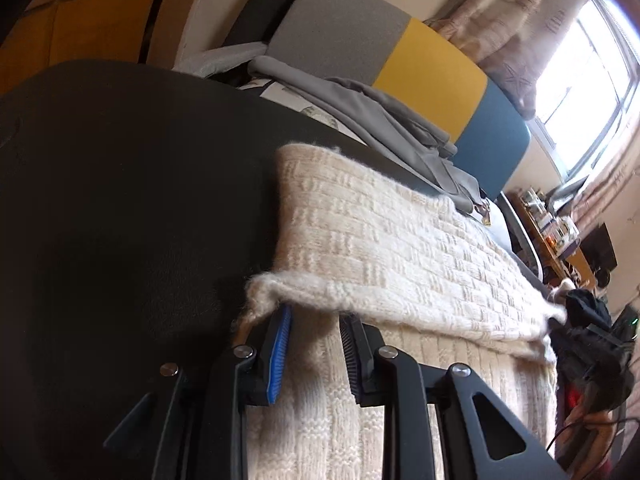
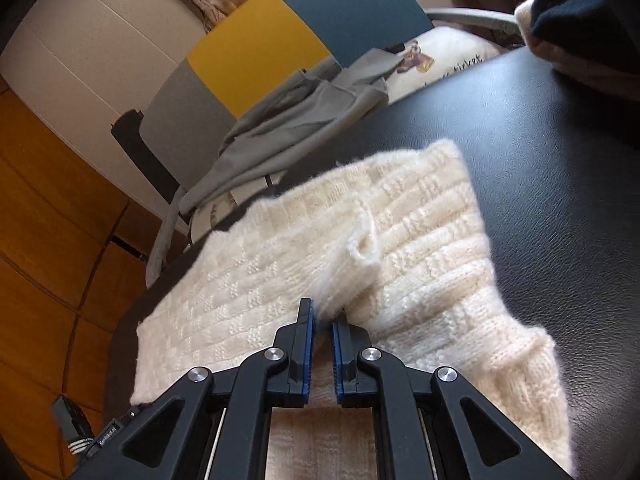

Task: Fold clothes
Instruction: 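Lift the hem and fold it up over the body with the right gripper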

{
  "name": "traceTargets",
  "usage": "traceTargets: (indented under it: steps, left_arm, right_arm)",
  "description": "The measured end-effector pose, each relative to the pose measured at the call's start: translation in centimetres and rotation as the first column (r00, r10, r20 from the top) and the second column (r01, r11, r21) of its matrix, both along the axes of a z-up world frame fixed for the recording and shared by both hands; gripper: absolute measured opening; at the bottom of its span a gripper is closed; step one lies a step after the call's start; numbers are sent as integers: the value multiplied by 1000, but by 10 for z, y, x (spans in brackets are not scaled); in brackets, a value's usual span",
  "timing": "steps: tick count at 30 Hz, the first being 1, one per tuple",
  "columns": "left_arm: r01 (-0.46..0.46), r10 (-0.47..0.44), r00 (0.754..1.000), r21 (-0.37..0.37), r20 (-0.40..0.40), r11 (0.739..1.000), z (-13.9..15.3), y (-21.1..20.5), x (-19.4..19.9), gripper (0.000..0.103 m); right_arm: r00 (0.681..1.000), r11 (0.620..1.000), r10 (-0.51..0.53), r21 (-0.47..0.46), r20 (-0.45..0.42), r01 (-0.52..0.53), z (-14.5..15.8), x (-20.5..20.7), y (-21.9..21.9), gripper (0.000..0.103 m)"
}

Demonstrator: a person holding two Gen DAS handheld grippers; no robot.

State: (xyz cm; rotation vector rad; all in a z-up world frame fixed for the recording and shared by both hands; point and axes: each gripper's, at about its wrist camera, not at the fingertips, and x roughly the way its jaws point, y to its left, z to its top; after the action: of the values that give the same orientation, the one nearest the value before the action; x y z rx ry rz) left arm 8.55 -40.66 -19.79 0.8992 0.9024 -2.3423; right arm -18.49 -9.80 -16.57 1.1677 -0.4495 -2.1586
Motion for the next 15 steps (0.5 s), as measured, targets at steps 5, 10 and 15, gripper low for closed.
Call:
traceTargets:
  steps: [5, 10, 15]
  left_arm:
    - [23, -21, 999, -47, 48, 999, 1, 7, -7, 26]
    - [20, -18, 999, -43, 36, 999, -1, 8, -3, 26]
    - [19, -17, 999, -53, 39, 998, -3, 9, -4, 26]
  right_arm:
    - [999, 999, 9, 33, -48, -7, 16, 4, 6, 8]
    - [995, 994, 10, -114, 97, 1, -13, -4, 21, 21]
    - [981, 960, 7, -276, 196, 49, -28, -9, 28, 67]
